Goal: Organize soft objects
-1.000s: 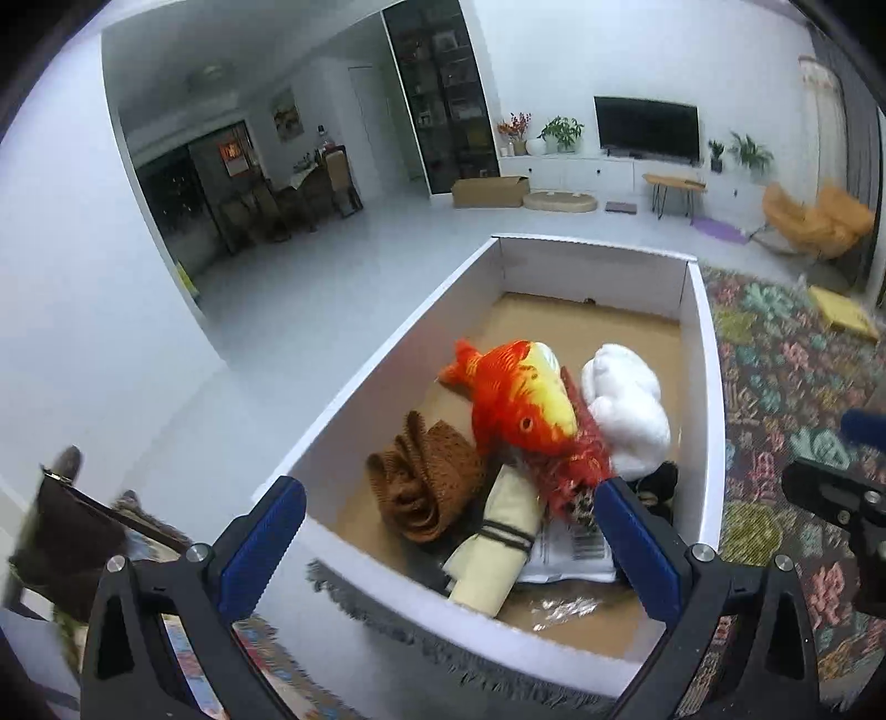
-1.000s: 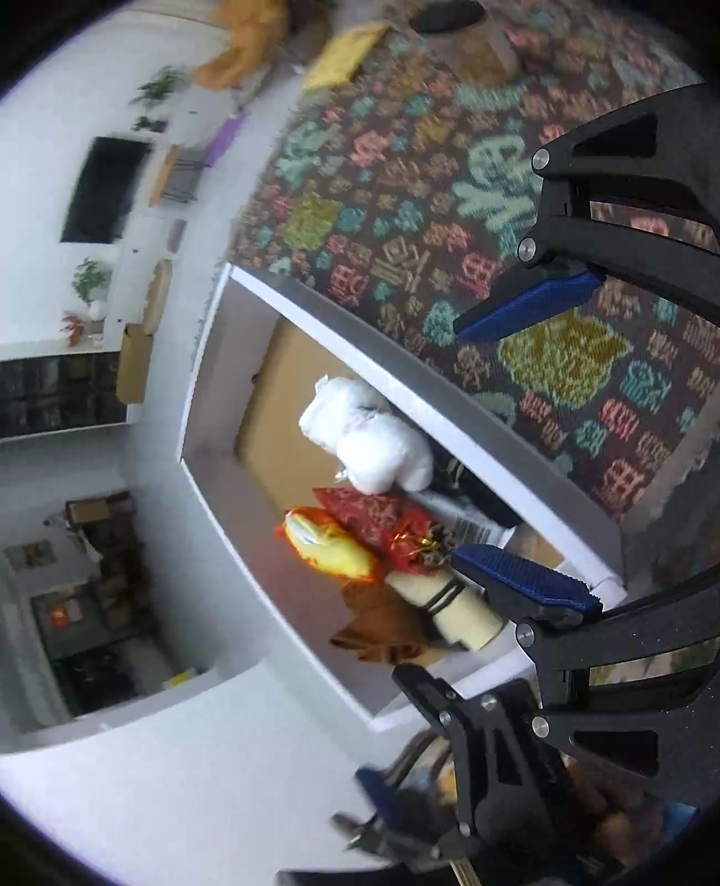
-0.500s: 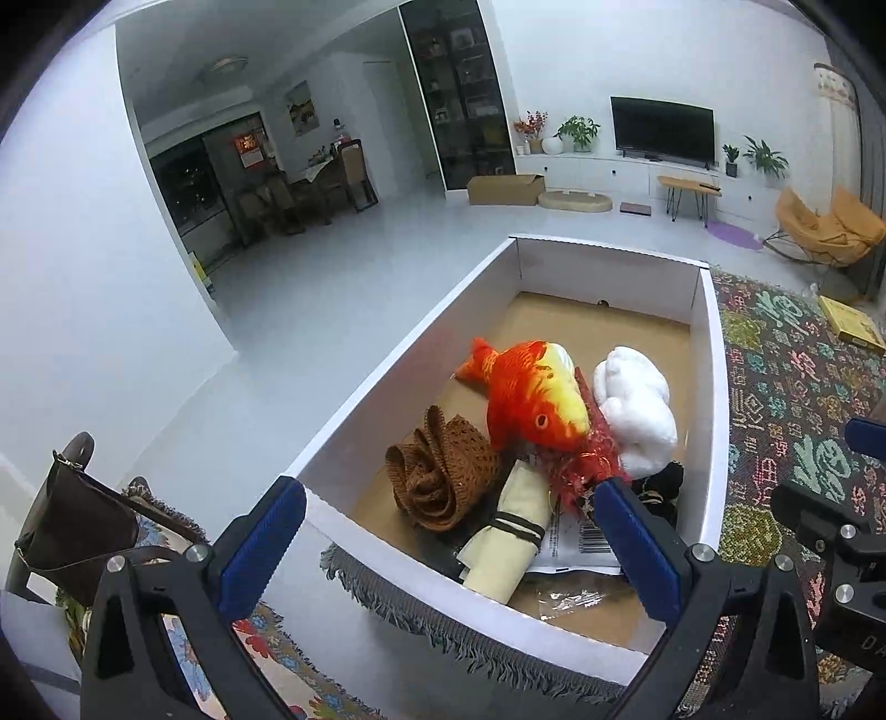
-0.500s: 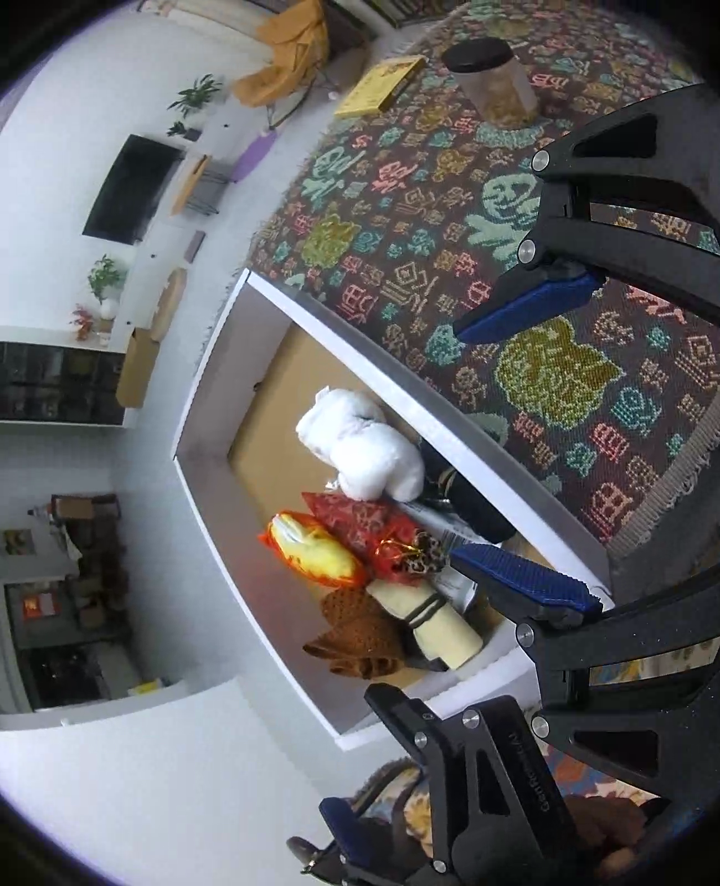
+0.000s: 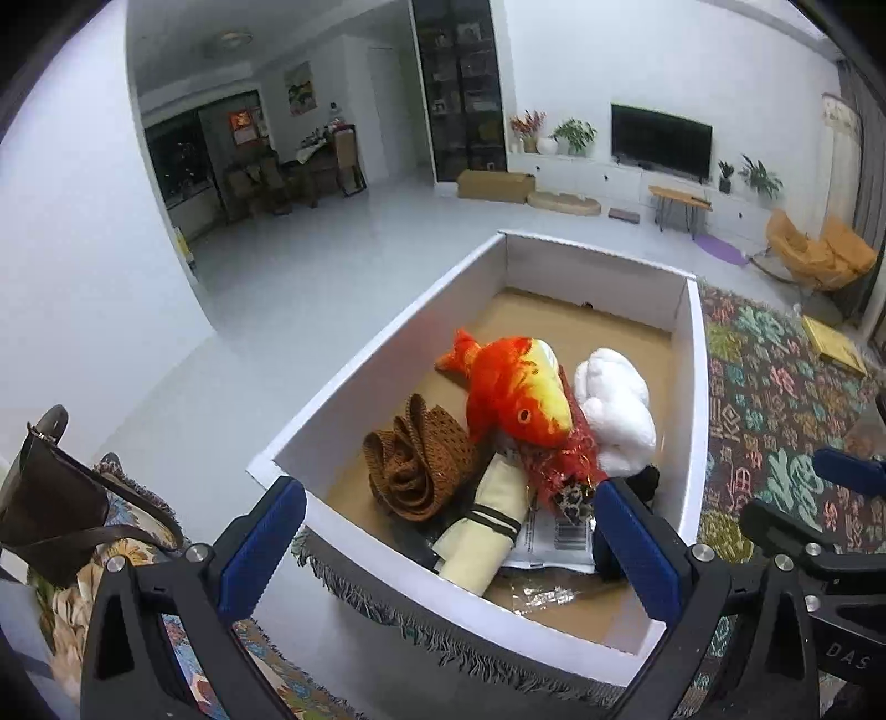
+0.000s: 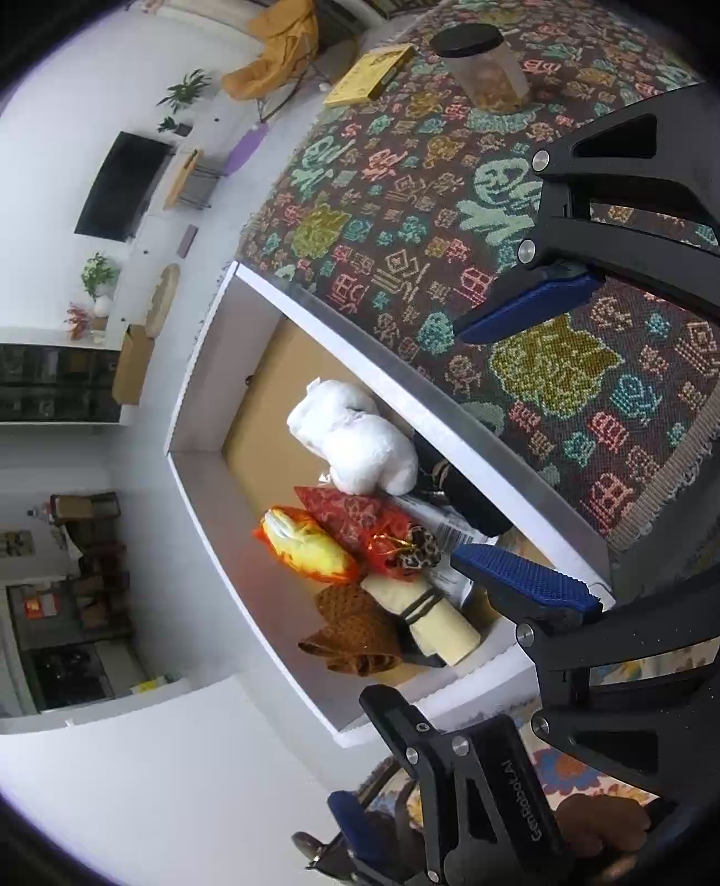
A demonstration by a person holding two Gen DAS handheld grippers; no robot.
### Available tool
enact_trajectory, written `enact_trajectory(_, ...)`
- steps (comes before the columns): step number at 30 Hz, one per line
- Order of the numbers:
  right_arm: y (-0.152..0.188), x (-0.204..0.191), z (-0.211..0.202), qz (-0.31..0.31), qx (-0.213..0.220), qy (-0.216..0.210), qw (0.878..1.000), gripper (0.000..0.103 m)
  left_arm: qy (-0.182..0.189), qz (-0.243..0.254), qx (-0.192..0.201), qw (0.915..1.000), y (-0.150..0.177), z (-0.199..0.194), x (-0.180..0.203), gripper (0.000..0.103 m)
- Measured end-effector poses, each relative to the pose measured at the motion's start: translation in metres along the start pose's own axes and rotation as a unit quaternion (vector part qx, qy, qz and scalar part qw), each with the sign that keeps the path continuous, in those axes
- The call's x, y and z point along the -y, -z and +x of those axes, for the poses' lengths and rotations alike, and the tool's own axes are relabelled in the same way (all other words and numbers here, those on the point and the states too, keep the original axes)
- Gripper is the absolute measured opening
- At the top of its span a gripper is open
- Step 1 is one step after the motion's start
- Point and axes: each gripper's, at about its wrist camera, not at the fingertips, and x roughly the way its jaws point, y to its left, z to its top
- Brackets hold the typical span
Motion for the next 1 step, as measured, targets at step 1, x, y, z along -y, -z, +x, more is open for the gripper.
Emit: enact_trajectory(1, 0.0012, 0.0016, -0.0018, 0.001, 0.004, 0.001, 1.000, 0.078, -0.009, 0.006, 0.005, 0.9999, 0.0006, -0.0011, 0.0028, 0.103)
